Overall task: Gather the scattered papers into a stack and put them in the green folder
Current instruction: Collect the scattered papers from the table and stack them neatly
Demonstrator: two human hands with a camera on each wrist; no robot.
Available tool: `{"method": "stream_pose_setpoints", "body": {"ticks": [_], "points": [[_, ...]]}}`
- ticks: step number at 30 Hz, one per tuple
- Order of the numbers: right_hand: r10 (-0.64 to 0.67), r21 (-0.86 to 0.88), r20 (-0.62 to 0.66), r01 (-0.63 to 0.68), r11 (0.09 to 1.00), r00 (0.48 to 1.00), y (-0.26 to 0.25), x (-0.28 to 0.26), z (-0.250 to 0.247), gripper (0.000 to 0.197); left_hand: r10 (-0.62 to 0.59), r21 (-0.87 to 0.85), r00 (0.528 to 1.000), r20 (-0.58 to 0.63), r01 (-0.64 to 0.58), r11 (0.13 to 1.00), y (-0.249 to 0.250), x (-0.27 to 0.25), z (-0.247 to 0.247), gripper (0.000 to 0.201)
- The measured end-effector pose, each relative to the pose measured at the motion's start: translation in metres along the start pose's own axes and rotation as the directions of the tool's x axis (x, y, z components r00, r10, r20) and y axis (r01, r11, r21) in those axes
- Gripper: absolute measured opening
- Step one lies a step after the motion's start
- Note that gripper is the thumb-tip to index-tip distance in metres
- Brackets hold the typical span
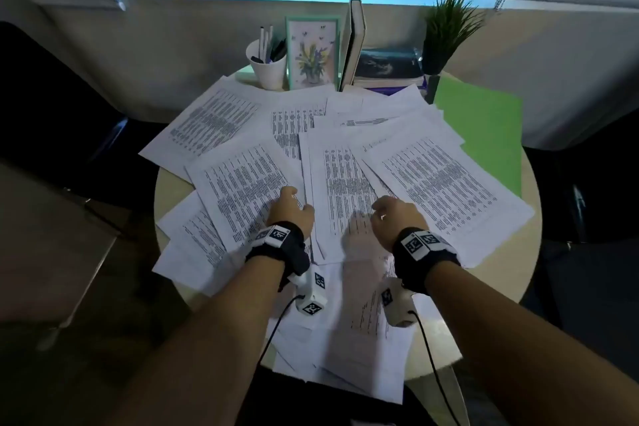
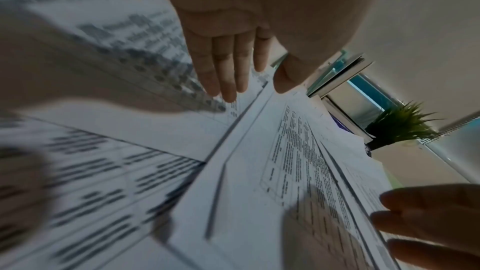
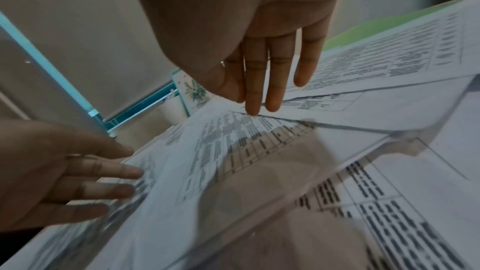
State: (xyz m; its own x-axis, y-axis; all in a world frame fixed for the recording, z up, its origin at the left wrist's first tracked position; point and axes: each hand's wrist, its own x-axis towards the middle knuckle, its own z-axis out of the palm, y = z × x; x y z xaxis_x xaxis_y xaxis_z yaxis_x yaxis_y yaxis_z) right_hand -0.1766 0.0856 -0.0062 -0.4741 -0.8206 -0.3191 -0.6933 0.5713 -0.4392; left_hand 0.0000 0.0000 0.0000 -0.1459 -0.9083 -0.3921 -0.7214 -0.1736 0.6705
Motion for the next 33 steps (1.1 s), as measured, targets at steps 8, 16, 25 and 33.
{"method": "stream_pose_setpoints", "body": {"ticks": [8,16,25,33], "points": [[0.129,0.031,-0.074,-0.127,0.991,0.989,0.029,0.017,-0.019,0.024,-0.082,0.079,0.997,-0.007,0.082,0.993,0.022,0.026,0.034,0.094],[0.238,-0.061,-0.122,-0.246,0.967,0.964,0.08,0.05,-0.062,0.039,-0.128,0.279,0.992,-0.009,0.126,0.952,0.029,0.039,0.053,0.123],[0.364,-0.044,-0.091,-0.369,0.928,0.927,0.137,0.115,-0.084,0.1,-0.167,0.145,0.986,0.03,0.161,0.976,0.0,0.046,0.053,0.076],[0.412,-0.295,0.009,-0.392,0.872,0.911,0.118,0.127,-0.067,0.115,-0.181,0.052,0.983,-0.041,0.183,0.982,0.003,0.043,0.057,0.042]]}}
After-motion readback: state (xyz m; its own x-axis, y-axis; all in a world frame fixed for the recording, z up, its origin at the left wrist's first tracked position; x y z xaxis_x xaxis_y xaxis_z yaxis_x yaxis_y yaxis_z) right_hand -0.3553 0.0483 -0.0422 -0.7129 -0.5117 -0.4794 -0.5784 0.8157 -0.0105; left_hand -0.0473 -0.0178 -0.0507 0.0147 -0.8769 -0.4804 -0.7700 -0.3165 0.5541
